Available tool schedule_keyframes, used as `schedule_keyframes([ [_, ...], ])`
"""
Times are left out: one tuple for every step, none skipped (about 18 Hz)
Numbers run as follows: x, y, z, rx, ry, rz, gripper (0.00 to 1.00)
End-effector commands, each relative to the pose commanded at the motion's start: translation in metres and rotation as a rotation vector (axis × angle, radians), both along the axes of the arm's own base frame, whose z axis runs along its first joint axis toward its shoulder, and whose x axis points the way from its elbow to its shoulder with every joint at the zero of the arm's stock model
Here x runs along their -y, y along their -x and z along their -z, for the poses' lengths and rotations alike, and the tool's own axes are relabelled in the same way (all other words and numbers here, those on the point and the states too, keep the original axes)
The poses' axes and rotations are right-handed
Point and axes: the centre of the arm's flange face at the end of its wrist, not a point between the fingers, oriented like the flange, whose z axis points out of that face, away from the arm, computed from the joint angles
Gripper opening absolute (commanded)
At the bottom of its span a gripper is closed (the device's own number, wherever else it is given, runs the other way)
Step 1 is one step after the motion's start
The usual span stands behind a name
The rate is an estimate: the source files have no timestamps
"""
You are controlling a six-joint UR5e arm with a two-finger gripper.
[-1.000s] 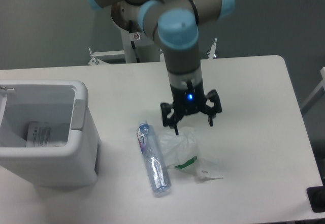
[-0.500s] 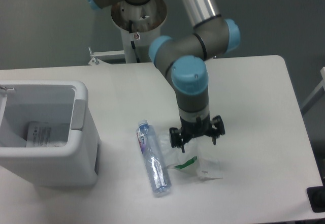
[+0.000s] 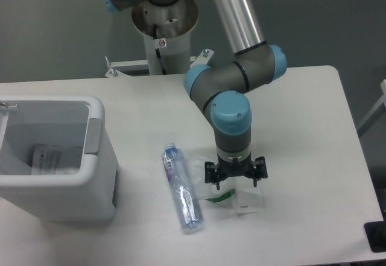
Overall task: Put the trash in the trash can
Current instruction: 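Move the gripper down over the clear plastic bag with green trim, then close the gripper on the clear plastic bag and lift it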
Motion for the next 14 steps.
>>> schedule_keyframes([
  [-0.002,0.003,0.001,-0.002,0.000,0.006,1.00],
  [-0.004,0.004,0.002,-0.003,0.000,0.009,1.00],
  [-0.004,0.006,0.006,0.000,0.004,0.013,1.00],
  [-0.005,0.005,0.009,0.004,0.009,0.024,1.00],
  [-0.006,0.004,0.012,0.005,0.011,0.029,1.00],
  [-0.006,0.005,0.014,0.005,0.011,0.029,1.00],
  [-0.007,0.004,0.015,0.005,0.011,0.030,1.00],
  [-0.007,0.004,0.015,0.003,0.010,0.030,0.98],
  [-0.007,0.004,0.015,0.001,0.010,0.030,0.88],
  [-0.008,0.003,0.015,0.002,0.009,0.032,0.77],
  [-0.008,0.003,0.015,0.002,0.009,0.032,0.66],
  [-0.008,0.003,0.015,0.002,0.009,0.032,0.57],
  [-0.008,0.004,0.014,0.001,0.008,0.032,0.45],
  [-0.008,0.003,0.015,0.002,0.009,0.032,0.34],
])
